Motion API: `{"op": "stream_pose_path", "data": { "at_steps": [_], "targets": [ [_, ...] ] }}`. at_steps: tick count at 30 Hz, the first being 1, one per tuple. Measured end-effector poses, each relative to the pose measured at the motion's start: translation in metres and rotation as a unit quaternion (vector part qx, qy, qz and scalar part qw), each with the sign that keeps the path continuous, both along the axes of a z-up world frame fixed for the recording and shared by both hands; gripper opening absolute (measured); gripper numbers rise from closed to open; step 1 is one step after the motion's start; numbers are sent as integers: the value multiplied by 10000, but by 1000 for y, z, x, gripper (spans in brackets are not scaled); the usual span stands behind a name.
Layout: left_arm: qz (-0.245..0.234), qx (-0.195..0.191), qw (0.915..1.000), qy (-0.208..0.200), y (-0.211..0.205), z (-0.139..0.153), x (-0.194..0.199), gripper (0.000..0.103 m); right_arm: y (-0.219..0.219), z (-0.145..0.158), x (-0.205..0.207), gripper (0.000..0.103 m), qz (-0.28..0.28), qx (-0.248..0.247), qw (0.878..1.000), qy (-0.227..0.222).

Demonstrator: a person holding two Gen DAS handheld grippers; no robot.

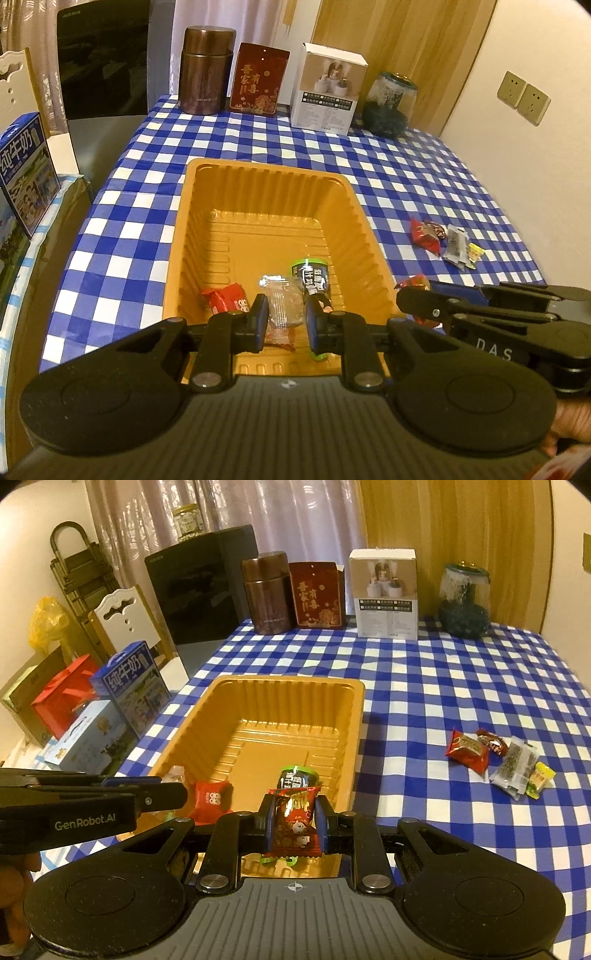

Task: Organize snacks
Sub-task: 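Open the left tool to drop the cookie packet into the tray, then lower the red candy packet into the tray and open the right tool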

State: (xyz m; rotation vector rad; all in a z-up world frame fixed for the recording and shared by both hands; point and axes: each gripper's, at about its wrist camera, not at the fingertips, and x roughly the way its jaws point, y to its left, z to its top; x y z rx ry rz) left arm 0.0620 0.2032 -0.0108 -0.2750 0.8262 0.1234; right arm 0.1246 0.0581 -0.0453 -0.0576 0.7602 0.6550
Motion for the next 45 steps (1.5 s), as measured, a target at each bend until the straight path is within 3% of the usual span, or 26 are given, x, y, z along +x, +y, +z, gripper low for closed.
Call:
{"op": "stream_pose_path", "data": {
  "at_steps": [8,11,43,45],
  "targets": [
    [-5,-5,10000,68,6,-8,12,19,4,-7,8,23,-16,32,10000,86],
    [80,65,9999,62,7,-10,13,32,4,-8,9,23,-27,44,9999,102],
    [265,99,9996,74,20,-10,-2,33,18,-4,17,23,33,421,9988,242],
    [281,98,9995,77,21,-10,-3,33,17,-4,18,29,29,499,9985,233]
  ]
}}
